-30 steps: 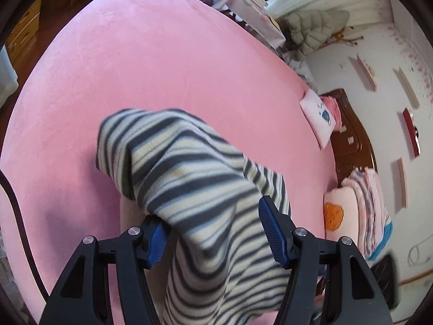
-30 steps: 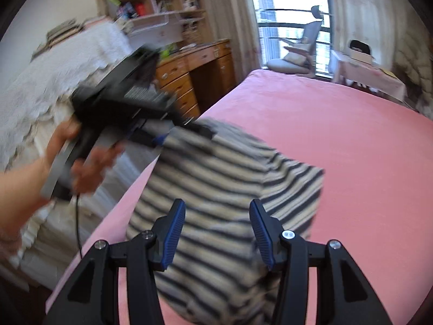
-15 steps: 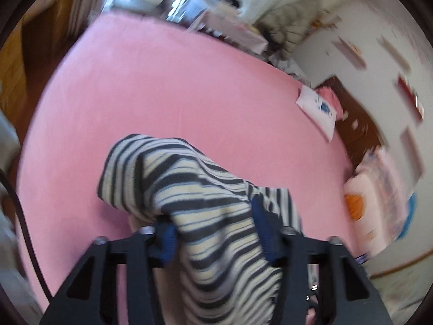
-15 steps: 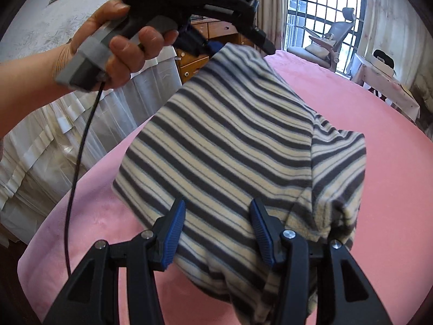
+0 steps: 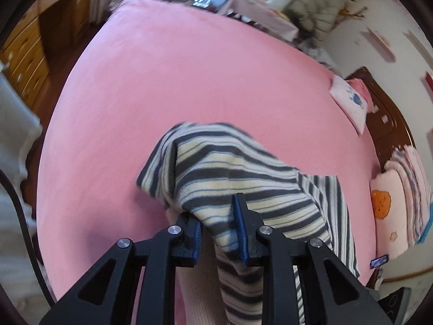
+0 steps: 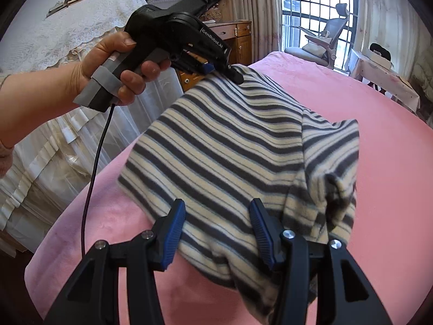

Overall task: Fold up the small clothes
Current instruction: 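Lower the bundle onto the folded clothes stack and open both tools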

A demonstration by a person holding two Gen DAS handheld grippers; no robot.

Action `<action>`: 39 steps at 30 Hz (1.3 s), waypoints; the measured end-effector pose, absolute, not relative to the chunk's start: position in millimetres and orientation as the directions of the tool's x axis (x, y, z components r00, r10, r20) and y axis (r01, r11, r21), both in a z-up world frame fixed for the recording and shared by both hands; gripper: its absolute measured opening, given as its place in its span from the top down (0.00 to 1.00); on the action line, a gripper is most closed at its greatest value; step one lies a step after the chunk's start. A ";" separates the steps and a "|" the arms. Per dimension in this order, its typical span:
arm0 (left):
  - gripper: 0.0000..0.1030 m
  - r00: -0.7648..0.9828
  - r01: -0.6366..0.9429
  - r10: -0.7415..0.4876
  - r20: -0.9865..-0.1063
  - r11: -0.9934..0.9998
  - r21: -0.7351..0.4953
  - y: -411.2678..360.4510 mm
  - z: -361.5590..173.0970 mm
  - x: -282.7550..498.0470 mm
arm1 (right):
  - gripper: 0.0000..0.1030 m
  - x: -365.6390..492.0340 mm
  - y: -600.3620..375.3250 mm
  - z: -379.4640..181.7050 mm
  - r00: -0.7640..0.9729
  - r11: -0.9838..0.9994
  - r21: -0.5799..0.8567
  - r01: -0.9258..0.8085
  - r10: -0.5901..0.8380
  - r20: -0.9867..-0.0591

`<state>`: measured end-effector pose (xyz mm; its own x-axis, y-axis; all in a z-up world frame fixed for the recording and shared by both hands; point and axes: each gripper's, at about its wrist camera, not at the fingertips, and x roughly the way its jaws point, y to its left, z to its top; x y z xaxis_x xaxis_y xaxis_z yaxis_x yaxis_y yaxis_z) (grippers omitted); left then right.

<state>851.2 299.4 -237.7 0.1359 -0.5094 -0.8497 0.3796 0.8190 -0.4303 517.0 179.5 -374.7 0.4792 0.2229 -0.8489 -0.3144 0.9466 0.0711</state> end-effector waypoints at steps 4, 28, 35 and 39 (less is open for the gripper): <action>0.35 0.162 0.371 -0.384 -0.909 0.877 -0.304 312.4 -230.6 835.9 | 0.51 514.8 181.6 -374.1 0.463 0.944 0.083 -0.318 0.231 -0.856; 0.17 0.410 0.375 -0.362 -0.837 0.904 -0.206 286.3 -33.0 492.1 | 0.51 367.9 103.4 -176.4 0.508 0.987 0.146 -0.065 0.159 -0.847; 0.03 0.479 0.304 -0.303 -0.824 0.938 -0.167 246.6 35.5 355.7 | 0.36 267.8 68.2 -92.2 0.498 0.985 0.156 -0.075 0.172 -0.850; 0.01 0.504 0.264 -0.265 -0.822 0.953 -0.145 215.1 58.7 281.9 | 0.30 217.2 44.4 -62.6 0.493 0.987 0.127 -0.101 0.161 -0.855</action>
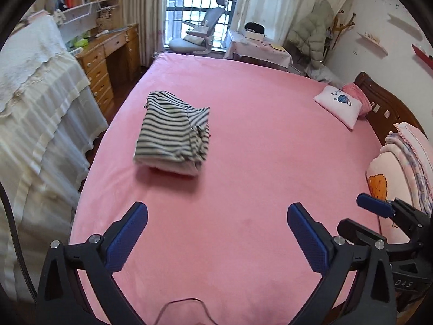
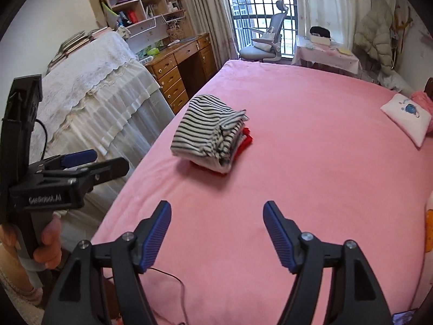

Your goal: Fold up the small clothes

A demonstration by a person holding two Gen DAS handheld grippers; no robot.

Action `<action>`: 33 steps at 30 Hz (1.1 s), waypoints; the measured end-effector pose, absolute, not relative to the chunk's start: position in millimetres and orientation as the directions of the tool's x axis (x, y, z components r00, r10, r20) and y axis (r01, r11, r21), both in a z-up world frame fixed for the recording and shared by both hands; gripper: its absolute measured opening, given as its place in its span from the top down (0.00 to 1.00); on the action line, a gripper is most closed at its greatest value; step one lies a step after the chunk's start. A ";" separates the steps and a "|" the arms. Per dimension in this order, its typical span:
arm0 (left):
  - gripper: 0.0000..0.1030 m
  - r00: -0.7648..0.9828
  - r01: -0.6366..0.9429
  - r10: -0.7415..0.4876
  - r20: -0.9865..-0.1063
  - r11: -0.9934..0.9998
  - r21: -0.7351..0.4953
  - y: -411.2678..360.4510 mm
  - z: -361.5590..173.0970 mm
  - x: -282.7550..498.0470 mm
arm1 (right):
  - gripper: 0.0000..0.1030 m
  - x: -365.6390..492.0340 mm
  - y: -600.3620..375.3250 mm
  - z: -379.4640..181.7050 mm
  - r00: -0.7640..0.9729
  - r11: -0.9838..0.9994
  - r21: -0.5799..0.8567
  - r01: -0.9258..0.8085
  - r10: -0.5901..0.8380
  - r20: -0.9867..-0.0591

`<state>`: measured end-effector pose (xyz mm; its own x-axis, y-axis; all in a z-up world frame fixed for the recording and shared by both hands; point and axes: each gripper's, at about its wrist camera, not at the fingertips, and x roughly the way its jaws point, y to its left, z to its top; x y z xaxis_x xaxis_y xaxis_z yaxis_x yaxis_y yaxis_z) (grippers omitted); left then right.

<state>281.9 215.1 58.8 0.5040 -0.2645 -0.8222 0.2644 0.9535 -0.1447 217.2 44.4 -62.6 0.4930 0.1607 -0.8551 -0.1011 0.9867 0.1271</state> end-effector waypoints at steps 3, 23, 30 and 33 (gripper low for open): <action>0.01 0.533 0.222 -0.229 -0.814 0.967 -0.127 190.0 73.0 226.6 | 0.28 183.4 24.2 -48.0 0.509 0.993 0.073 -0.088 0.108 -0.854; 0.01 0.592 0.200 -0.101 -0.799 0.979 0.025 97.9 69.0 151.2 | 0.27 92.8 -64.6 -24.6 0.535 0.968 -0.096 0.231 -0.209 -0.819; 0.01 0.548 0.222 -0.115 -0.829 0.975 0.012 79.8 56.8 151.1 | 0.27 85.5 -78.9 -34.4 0.496 0.958 -0.095 0.272 -0.224 -0.839; 0.01 0.552 0.220 -0.110 -0.826 0.975 0.018 77.1 56.3 150.9 | 0.27 83.4 -80.7 -36.9 0.493 0.957 -0.089 0.276 -0.221 -0.841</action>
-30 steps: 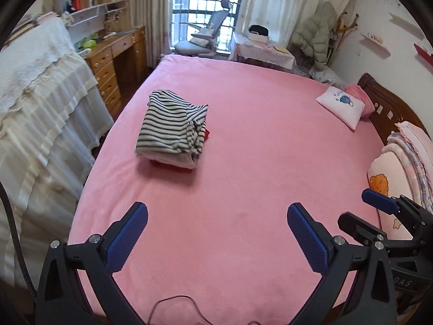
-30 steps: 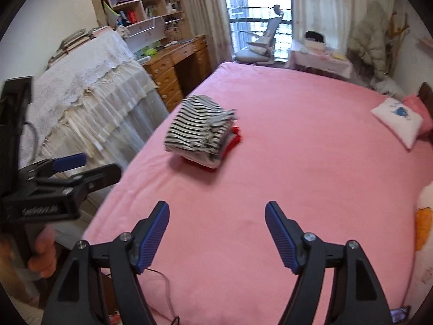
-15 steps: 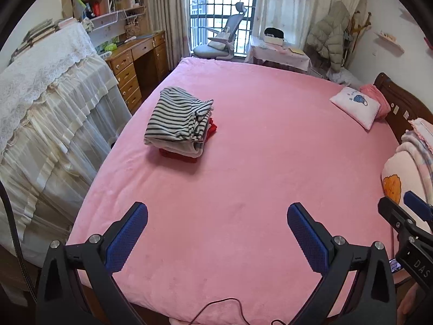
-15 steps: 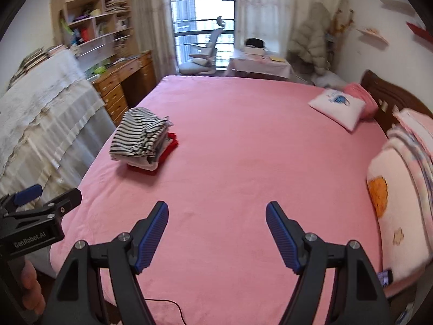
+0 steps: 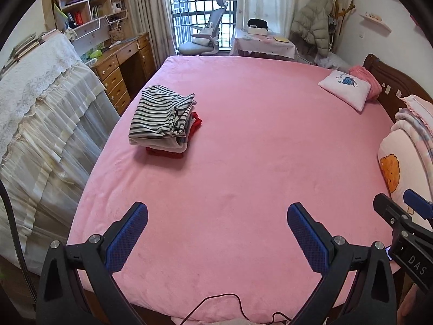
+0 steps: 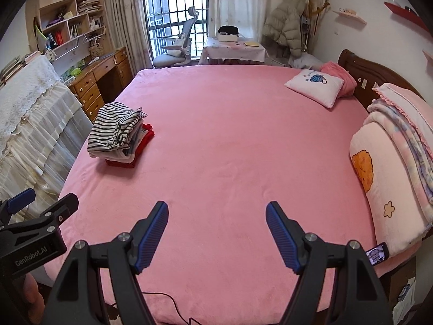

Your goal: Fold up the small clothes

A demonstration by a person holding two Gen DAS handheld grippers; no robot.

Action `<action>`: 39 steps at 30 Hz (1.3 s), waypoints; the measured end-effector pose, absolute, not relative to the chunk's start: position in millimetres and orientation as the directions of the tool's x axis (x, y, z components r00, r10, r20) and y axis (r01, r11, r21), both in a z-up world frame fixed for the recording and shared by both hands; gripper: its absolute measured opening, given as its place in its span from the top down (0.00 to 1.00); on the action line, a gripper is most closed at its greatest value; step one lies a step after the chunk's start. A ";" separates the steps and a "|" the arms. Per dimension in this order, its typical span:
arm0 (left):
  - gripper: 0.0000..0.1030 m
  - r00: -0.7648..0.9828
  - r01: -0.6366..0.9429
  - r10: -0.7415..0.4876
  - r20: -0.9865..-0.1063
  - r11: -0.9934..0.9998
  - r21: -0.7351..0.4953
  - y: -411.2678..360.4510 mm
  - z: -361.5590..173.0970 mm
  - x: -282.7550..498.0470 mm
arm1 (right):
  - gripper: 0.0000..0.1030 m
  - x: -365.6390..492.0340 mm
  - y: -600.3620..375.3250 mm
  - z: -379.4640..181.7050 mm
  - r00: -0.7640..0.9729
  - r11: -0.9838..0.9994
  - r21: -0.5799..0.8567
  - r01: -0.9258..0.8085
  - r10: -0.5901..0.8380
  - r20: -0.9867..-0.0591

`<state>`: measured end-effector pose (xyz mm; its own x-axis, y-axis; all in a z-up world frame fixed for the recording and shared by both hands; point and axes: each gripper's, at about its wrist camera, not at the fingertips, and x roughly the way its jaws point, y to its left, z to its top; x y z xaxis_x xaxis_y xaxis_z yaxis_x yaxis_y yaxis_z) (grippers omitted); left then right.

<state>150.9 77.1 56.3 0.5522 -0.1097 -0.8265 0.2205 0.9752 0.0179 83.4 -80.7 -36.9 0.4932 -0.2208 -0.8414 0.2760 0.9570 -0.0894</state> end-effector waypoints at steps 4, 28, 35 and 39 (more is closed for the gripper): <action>0.01 0.559 0.214 -0.098 -0.823 0.976 0.029 75.1 55.5 152.0 | 0.27 83.1 -80.1 -39.2 0.495 0.955 -0.093 0.280 -0.227 -0.839; 0.01 0.544 0.237 -0.119 -0.831 0.971 0.016 87.7 53.6 172.5 | 0.27 102.7 -64.1 -49.0 0.473 0.949 -0.090 0.301 -0.230 -0.850; 0.01 0.533 0.242 -0.124 -0.837 0.970 0.010 85.3 51.2 176.1 | 0.27 101.8 -66.7 -50.0 0.472 0.948 -0.095 0.305 -0.237 -0.849; 0.01 0.527 0.241 -0.128 -0.840 0.971 0.003 85.9 49.3 177.4 | 0.27 101.2 -67.8 -50.8 0.469 0.947 -0.097 0.305 -0.238 -0.850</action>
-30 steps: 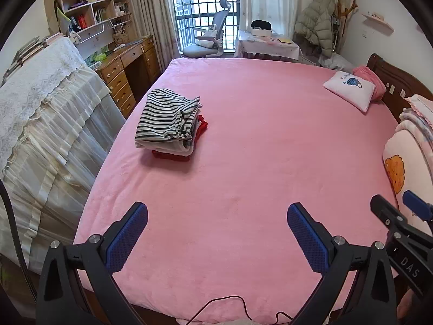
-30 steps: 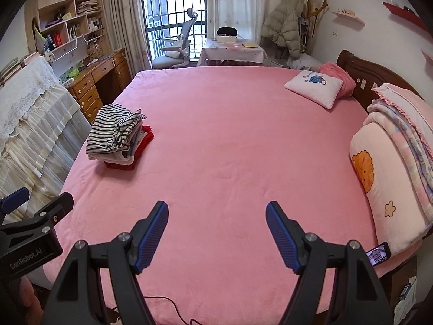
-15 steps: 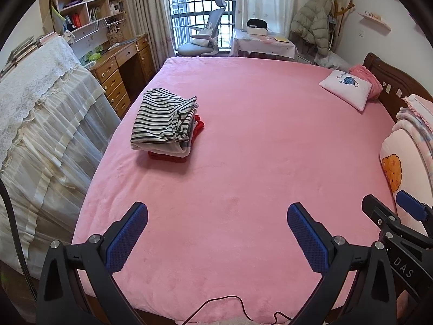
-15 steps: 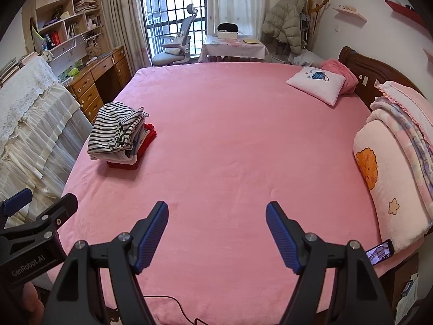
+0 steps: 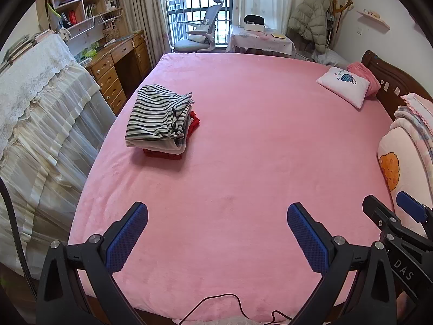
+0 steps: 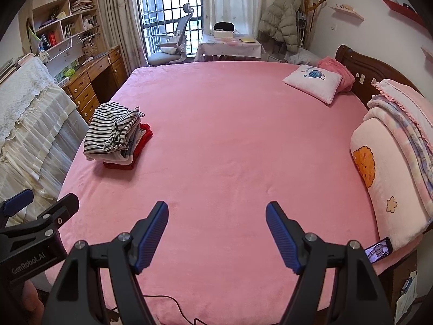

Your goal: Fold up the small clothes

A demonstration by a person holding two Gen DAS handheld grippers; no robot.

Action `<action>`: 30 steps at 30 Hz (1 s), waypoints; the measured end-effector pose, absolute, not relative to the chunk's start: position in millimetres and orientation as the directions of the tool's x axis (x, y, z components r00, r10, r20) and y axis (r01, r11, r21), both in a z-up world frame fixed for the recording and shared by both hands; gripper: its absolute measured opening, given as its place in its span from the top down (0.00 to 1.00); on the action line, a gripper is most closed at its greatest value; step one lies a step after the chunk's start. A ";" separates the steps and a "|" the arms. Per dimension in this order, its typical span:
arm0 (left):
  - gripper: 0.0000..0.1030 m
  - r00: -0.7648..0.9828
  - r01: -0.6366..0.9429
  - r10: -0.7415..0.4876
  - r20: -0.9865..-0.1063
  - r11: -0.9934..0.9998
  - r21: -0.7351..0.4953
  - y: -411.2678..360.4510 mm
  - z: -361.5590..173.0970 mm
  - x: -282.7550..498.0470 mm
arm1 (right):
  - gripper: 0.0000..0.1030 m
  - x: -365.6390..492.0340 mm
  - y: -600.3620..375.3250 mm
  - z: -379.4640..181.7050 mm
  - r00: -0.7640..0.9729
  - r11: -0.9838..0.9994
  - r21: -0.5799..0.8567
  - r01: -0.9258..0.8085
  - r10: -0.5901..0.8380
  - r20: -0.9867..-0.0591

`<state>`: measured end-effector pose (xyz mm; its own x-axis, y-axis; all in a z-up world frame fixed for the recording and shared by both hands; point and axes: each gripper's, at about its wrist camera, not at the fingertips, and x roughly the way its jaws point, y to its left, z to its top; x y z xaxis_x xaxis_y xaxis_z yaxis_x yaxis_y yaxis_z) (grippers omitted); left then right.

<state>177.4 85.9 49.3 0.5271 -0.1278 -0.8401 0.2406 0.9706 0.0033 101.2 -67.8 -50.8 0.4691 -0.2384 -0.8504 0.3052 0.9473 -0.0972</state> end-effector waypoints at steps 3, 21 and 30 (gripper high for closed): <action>0.01 0.521 0.243 -0.129 -0.844 0.970 0.001 87.2 48.5 178.5 | 0.27 100.7 -69.3 -51.3 0.465 0.946 -0.100 0.309 -0.242 -0.852; 0.01 0.507 0.252 -0.130 -0.852 0.968 0.002 85.2 44.9 178.7 | 0.27 100.5 -75.2 -49.9 0.465 0.943 -0.099 0.318 -0.246 -0.850; 0.01 0.503 0.257 -0.135 -0.853 0.966 -0.001 86.1 44.7 178.1 | 0.27 99.1 -77.8 -47.9 0.466 0.942 -0.097 0.320 -0.246 -0.850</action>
<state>178.1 86.1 44.7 0.5034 -0.1348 -0.8535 0.2570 0.9664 -0.0011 99.1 -77.8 -47.9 0.4660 -0.2462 -0.8499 0.3202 0.9423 -0.0974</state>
